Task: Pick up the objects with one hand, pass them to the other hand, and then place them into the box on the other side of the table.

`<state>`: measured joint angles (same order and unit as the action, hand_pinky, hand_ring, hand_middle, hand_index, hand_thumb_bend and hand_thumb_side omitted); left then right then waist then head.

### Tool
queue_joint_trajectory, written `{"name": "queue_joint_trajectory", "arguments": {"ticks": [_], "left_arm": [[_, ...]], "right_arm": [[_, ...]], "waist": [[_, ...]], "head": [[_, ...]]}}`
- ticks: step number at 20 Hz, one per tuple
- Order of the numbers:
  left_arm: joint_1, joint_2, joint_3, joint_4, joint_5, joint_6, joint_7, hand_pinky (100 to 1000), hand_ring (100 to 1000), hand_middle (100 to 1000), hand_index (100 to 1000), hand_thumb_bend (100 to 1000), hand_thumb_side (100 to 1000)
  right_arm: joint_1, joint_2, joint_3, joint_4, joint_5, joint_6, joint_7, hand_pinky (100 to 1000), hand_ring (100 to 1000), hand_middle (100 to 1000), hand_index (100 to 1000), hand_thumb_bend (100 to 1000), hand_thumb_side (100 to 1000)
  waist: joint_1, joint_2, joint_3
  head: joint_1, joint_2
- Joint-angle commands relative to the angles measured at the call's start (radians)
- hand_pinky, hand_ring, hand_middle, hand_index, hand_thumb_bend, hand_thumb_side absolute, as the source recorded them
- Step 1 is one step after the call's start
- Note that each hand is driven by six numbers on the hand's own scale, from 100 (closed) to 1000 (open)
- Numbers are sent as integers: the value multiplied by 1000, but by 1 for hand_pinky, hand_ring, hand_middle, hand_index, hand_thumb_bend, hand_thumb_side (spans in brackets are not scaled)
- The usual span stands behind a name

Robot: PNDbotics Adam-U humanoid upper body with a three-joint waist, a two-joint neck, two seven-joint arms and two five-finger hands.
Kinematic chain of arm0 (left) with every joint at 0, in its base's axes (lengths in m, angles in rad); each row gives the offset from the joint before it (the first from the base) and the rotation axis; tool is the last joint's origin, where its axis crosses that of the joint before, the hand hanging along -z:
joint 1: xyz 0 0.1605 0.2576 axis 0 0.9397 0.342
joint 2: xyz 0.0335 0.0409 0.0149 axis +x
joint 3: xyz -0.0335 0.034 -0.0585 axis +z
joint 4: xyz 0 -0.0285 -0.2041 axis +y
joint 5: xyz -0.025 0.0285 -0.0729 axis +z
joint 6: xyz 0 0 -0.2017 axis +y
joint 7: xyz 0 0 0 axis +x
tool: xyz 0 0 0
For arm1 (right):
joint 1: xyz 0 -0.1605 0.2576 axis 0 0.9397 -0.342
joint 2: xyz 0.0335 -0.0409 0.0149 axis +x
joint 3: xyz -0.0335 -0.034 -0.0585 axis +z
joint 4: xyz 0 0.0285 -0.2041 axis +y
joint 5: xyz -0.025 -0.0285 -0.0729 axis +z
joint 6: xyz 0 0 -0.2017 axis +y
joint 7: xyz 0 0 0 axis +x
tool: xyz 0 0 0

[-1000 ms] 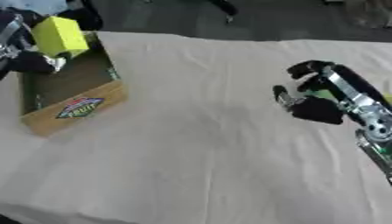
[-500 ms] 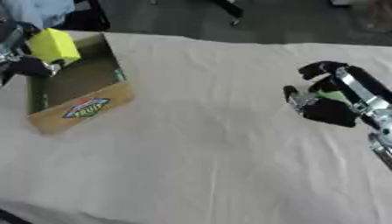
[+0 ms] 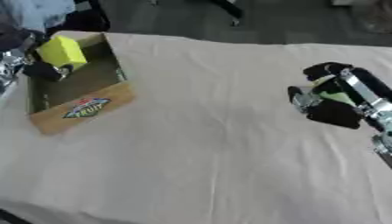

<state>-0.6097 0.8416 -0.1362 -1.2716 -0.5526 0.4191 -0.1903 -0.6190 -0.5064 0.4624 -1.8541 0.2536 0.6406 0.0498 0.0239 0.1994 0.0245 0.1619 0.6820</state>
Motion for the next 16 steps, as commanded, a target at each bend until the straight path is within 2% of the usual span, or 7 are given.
{"name": "queue_joint_trajectory", "arguments": {"ticks": [1, 3, 5, 8, 11, 16], "left_arm": [[-24, 20, 3, 15, -29, 7, -24, 703, 743, 687, 791, 424, 307], [-26, 18, 2, 22, -55, 17, -49, 736, 770, 721, 823, 477, 365], [-28, 16, 5, 27, -79, 28, -66, 774, 807, 767, 866, 569, 432], [-27, 13, 10, 27, -99, 33, -81, 777, 808, 769, 871, 623, 479], [-25, 12, 16, 21, -102, 31, -80, 768, 803, 764, 869, 627, 506], [-18, 15, 27, -1, -86, 30, -59, 753, 796, 755, 865, 613, 498]], "right_arm": [[-10, -20, -18, -20, -7, 0, -8, 816, 709, 747, 810, 265, 424], [-10, -20, -18, -20, -9, -1, -10, 816, 709, 747, 810, 265, 424], [-9, -21, -19, -21, -10, -1, -12, 815, 709, 746, 810, 265, 425], [-7, -21, -21, -21, -11, -1, -15, 815, 708, 746, 810, 264, 425], [-6, -22, -23, -21, -12, 0, -19, 815, 708, 741, 810, 264, 425], [-4, -24, -28, -23, -12, 1, -24, 815, 708, 736, 811, 265, 424]], "waist": [[2, -13, -1], [3, -14, -1], [3, -14, -1], [3, -15, -1], [2, -16, -1], [2, -16, 0]], "head": [[3, -7], [3, -7], [2, -8], [-1, -6], [-6, -2], [-10, 1]]}}
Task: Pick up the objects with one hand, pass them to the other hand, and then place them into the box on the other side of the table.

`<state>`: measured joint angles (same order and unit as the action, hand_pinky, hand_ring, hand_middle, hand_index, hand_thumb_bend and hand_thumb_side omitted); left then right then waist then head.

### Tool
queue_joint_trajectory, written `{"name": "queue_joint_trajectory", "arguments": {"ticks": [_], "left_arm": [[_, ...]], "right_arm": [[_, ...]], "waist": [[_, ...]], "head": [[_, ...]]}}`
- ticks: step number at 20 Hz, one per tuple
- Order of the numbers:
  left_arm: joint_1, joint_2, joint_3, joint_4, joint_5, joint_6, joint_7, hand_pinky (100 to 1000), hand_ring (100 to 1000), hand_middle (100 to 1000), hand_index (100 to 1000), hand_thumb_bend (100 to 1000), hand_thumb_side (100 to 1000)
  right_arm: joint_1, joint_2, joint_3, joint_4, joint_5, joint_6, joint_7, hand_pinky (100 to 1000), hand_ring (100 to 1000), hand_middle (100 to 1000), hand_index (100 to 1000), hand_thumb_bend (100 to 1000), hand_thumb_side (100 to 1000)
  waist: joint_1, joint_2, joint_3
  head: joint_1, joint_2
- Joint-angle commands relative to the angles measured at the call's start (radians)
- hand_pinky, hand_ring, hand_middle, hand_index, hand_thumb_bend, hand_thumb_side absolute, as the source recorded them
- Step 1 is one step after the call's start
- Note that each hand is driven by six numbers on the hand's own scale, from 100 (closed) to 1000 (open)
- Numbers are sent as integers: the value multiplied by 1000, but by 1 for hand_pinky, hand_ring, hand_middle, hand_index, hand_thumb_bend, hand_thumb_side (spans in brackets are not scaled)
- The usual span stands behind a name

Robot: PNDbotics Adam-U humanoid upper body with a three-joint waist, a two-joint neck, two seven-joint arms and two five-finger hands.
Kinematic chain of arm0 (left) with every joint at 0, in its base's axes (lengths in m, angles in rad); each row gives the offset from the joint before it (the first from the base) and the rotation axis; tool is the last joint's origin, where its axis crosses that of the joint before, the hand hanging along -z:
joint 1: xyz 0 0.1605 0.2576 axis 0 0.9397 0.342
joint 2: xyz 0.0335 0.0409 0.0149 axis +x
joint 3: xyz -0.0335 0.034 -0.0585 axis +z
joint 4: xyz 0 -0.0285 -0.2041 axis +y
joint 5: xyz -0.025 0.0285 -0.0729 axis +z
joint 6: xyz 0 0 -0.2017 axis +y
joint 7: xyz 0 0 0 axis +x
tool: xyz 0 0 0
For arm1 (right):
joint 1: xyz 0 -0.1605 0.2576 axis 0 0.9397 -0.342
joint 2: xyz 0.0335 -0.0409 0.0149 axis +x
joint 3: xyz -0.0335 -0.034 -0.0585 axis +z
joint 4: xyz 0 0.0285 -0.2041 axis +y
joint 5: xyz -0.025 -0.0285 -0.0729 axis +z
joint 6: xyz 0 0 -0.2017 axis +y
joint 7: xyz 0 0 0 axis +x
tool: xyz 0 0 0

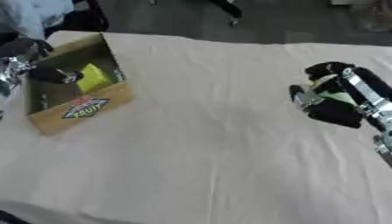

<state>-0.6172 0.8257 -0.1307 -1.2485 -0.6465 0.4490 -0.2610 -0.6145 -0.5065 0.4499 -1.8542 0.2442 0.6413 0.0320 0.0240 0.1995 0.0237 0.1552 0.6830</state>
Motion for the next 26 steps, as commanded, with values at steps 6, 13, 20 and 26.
{"name": "queue_joint_trajectory", "arguments": {"ticks": [6, 13, 20, 26], "left_arm": [[3, 31, 45, -84, 72, 13, 73, 688, 760, 712, 839, 410, 420], [49, 37, 70, -238, 226, 26, 197, 635, 732, 676, 821, 289, 450], [85, 46, 70, -348, 286, 31, 236, 626, 728, 671, 815, 267, 445], [100, 42, 70, -397, 306, 34, 248, 616, 722, 664, 810, 246, 453]], "right_arm": [[-2, -31, -26, -25, -2, 3, -15, 816, 709, 737, 811, 265, 423], [7, -88, -54, -22, 5, 23, -28, 820, 719, 746, 815, 282, 425], [45, -170, -94, -11, 4, 49, -40, 826, 733, 756, 817, 308, 420], [93, -242, -140, 27, 6, 71, -58, 833, 742, 774, 824, 347, 414]], "waist": [[-1, -17, 2], [-8, -18, 0], [-12, -17, -3], [-14, -15, -6]], "head": [[-50, 13], [-160, 25], [-217, 19], [-245, 10]]}}
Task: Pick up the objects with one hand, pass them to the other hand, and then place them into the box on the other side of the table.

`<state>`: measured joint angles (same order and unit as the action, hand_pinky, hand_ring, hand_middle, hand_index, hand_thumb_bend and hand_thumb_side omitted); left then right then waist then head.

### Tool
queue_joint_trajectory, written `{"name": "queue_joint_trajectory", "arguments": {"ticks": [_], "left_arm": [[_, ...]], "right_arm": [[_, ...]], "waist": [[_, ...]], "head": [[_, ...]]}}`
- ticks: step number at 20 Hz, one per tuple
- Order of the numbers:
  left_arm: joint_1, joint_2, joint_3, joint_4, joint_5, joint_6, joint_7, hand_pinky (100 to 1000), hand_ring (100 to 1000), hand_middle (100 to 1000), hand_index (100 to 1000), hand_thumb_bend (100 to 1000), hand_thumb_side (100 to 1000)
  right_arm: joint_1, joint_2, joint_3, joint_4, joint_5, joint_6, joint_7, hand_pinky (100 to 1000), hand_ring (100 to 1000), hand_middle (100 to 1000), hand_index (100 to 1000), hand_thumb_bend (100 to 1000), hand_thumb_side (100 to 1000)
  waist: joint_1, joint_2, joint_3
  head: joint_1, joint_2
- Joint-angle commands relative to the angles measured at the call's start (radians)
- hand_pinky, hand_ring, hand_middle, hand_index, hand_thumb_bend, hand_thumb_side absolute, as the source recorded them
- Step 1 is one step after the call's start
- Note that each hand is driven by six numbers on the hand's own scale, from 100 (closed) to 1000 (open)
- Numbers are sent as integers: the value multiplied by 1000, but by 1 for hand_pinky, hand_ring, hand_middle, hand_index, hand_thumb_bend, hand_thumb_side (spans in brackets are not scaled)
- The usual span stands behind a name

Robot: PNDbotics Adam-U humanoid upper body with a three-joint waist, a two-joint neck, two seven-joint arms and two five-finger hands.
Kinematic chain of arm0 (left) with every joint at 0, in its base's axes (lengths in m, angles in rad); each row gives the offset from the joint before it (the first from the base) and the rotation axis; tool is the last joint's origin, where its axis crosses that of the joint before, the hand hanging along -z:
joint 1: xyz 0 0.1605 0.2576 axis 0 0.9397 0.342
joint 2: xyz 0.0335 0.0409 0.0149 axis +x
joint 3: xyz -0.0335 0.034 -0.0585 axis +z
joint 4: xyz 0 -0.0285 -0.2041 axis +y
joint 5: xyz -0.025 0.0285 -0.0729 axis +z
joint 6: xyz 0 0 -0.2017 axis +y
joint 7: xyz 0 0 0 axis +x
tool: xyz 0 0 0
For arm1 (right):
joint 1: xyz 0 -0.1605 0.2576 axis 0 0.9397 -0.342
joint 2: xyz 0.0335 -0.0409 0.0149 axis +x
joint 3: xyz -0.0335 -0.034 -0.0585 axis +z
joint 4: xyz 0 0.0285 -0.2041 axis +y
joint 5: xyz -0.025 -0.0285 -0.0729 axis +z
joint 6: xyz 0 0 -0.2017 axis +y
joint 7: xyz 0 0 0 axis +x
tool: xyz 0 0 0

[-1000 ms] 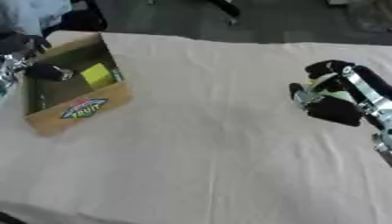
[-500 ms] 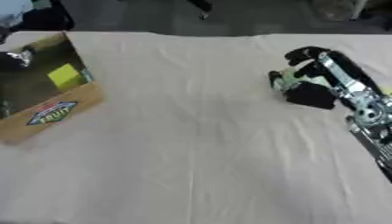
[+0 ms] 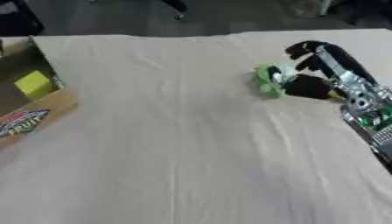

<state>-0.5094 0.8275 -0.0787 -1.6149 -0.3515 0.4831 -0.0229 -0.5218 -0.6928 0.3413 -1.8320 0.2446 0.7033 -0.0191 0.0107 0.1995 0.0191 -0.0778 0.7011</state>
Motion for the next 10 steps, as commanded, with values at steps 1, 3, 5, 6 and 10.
{"name": "queue_joint_trajectory", "arguments": {"ticks": [1, 3, 5, 6, 10], "left_arm": [[-5, 39, 19, -37, 15, 0, 14, 614, 721, 663, 810, 243, 453], [0, 36, 22, -49, 24, -1, 26, 610, 719, 660, 809, 231, 458], [4, 34, 23, -56, 33, -1, 38, 608, 717, 658, 807, 226, 463], [5, 33, 23, -58, 37, -1, 42, 608, 717, 657, 806, 226, 464], [9, 30, 22, -61, 45, 0, 55, 607, 716, 655, 807, 222, 470]], "right_arm": [[11, -68, -42, 12, 3, 13, -9, 835, 744, 777, 825, 351, 414], [32, -92, -62, 27, -2, 19, -10, 840, 753, 788, 830, 374, 413], [48, -113, -77, 44, -8, 20, -6, 845, 762, 798, 837, 397, 412], [55, -124, -83, 54, -9, 18, 0, 848, 767, 802, 840, 411, 408], [62, -154, -104, 110, 0, -7, 42, 855, 784, 816, 844, 460, 384]], "waist": [[-1, -14, -1], [-3, -13, -3], [-4, -13, -4], [-4, -12, -4], [-4, -11, -4]], "head": [[-17, -9], [-26, -9], [-35, -10], [-40, -11], [-51, -12]]}}
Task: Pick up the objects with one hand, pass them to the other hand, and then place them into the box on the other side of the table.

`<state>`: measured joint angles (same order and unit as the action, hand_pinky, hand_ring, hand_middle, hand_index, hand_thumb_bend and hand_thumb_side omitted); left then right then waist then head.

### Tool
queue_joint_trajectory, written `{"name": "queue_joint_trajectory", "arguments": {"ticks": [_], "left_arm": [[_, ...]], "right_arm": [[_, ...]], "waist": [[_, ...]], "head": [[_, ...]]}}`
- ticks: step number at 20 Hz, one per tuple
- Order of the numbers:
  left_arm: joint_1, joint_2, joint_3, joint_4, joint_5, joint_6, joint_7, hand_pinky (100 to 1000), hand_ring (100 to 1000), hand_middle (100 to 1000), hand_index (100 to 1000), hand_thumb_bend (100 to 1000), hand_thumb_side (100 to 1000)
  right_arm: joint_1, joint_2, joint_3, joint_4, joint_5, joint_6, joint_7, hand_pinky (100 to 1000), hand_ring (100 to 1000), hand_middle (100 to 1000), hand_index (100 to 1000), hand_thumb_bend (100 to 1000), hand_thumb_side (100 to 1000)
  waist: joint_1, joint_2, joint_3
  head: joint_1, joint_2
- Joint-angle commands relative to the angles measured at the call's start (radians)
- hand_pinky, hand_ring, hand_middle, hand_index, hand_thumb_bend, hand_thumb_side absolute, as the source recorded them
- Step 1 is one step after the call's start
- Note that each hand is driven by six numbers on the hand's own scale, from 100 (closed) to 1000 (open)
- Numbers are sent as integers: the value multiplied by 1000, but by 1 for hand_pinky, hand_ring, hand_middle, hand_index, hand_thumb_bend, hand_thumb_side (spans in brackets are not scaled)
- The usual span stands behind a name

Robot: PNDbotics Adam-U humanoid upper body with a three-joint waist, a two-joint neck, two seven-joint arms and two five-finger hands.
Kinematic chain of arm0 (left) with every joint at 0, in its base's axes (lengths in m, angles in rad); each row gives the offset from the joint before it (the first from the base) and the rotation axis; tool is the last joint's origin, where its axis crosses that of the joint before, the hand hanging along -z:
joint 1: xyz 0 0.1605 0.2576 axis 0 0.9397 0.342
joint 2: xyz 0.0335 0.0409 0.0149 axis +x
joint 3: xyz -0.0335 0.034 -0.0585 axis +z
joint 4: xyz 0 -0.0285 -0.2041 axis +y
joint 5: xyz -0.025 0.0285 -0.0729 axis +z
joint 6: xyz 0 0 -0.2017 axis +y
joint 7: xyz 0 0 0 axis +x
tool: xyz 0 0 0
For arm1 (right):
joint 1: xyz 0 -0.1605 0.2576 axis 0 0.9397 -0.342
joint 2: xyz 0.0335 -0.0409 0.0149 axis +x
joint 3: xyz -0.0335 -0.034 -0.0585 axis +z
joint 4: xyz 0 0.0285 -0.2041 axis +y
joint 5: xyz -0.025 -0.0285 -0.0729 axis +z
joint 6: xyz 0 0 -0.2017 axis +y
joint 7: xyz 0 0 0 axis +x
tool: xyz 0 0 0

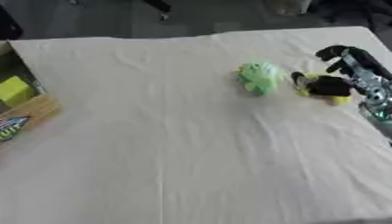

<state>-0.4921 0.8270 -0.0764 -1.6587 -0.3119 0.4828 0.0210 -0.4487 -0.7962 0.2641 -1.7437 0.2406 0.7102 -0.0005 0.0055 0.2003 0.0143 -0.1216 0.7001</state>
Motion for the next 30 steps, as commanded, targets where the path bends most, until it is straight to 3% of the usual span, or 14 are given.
{"name": "queue_joint_trajectory", "arguments": {"ticks": [1, 2, 3, 4, 9, 16, 20, 26, 30], "left_arm": [[-7, 30, 20, -15, 6, 1, 13, 607, 716, 655, 807, 222, 471], [-6, 30, 20, -14, 7, 1, 14, 607, 716, 654, 807, 222, 472], [-4, 29, 20, -12, 8, 2, 14, 607, 715, 654, 807, 222, 475], [-4, 28, 20, -11, 9, 2, 15, 607, 715, 654, 807, 222, 475], [-3, 24, 21, 1, 7, 4, 15, 606, 713, 649, 807, 218, 481], [-2, 18, 21, 16, 9, 6, 14, 604, 710, 643, 807, 216, 486], [0, 14, 21, 24, 11, 6, 14, 601, 708, 639, 807, 215, 490], [1, 10, 22, 33, 13, 7, 15, 598, 706, 636, 807, 210, 490], [5, 8, 24, 38, 14, 8, 16, 597, 706, 634, 807, 207, 491]], "right_arm": [[-15, -54, -35, 37, 9, -23, 38, 856, 784, 816, 844, 460, 379], [-20, -57, -45, 52, 14, -33, 52, 856, 785, 817, 844, 461, 376], [-28, -60, -54, 68, 20, -42, 65, 860, 790, 823, 847, 391, 411], [-37, -63, -61, 83, 28, -52, 80, 860, 790, 823, 847, 470, 368], [-89, -84, -69, 164, 72, -73, 174, 871, 815, 840, 850, 484, 380], [-190, -98, -33, 290, 129, -146, 409, 891, 853, 871, 857, 489, 336], [-245, -86, -40, 400, 152, -198, 522, 894, 857, 866, 844, 498, 261], [-289, -68, -55, 510, 197, -234, 573, 896, 862, 870, 838, 500, 186], [-306, -58, -70, 569, 240, -235, 573, 895, 862, 869, 838, 502, 194]], "waist": [[2, -12, 1], [2, -12, 1], [2, -12, 0], [2, -12, 0], [2, -12, 2], [2, -14, 6], [2, -13, 9], [3, -11, 11], [4, -10, 11]], "head": [[-7, -10], [-8, -9], [-9, -9], [-11, -8], [-20, -6], [-31, -5], [-34, -6], [-33, -7], [-34, -7]]}}
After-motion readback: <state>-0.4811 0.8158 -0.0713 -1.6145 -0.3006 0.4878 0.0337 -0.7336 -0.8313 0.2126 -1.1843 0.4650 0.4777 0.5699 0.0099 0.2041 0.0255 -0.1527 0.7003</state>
